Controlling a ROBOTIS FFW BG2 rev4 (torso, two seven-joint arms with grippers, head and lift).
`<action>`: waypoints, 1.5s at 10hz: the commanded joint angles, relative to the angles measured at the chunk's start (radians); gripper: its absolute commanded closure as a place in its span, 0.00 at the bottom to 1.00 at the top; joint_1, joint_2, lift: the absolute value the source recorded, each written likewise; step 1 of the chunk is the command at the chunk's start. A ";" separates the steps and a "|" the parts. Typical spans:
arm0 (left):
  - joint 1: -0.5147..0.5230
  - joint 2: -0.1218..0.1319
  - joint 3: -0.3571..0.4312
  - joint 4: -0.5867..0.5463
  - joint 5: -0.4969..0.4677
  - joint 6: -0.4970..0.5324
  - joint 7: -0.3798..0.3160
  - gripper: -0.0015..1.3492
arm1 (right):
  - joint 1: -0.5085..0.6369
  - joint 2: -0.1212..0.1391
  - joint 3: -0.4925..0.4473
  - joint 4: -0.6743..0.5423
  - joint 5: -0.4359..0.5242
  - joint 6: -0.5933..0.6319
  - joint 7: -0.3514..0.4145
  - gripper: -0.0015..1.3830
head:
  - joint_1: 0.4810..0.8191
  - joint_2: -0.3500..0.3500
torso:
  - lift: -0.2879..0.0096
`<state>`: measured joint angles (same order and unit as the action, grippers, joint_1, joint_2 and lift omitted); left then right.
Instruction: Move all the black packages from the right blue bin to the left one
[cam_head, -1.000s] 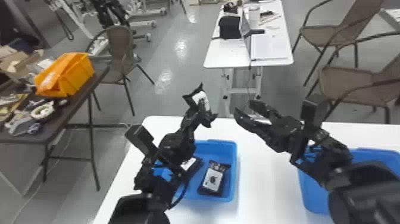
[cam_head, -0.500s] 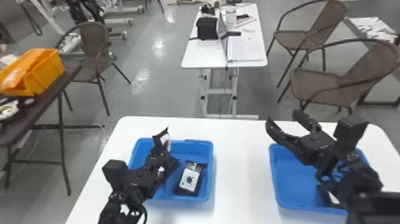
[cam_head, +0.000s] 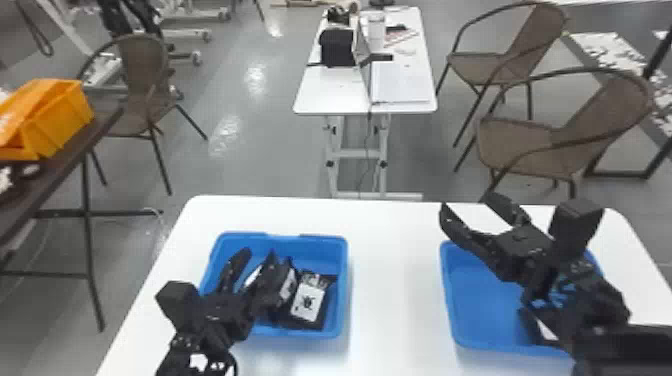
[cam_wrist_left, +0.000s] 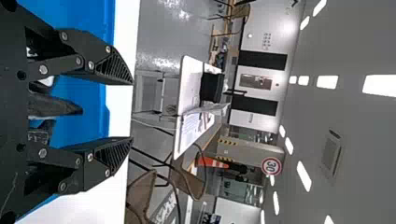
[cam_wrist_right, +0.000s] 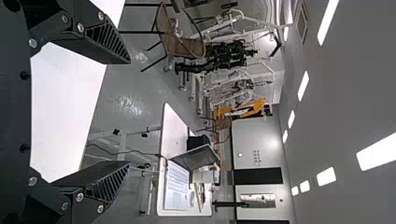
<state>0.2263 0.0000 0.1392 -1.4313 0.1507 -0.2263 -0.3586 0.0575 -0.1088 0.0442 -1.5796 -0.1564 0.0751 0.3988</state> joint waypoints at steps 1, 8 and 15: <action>0.002 -0.003 -0.001 -0.008 0.026 -0.045 -0.013 0.10 | 0.015 0.000 -0.017 -0.016 0.005 0.009 0.000 0.21 | 0.63 0.64 | 0.97; 0.185 -0.003 0.073 -0.281 0.079 -0.117 0.128 0.11 | 0.301 0.008 -0.201 -0.246 0.037 0.239 -0.166 0.21 | 0.63 0.62 | 0.97; 0.173 -0.003 0.040 -0.279 0.086 -0.094 0.128 0.11 | 0.056 -0.040 -0.287 -0.008 0.074 0.594 -0.067 0.20 | 0.63 0.44 | 0.97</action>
<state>0.4002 0.0000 0.1808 -1.7107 0.2374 -0.3215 -0.2300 0.1368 -0.1418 -0.2434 -1.6056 -0.0982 0.6317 0.3322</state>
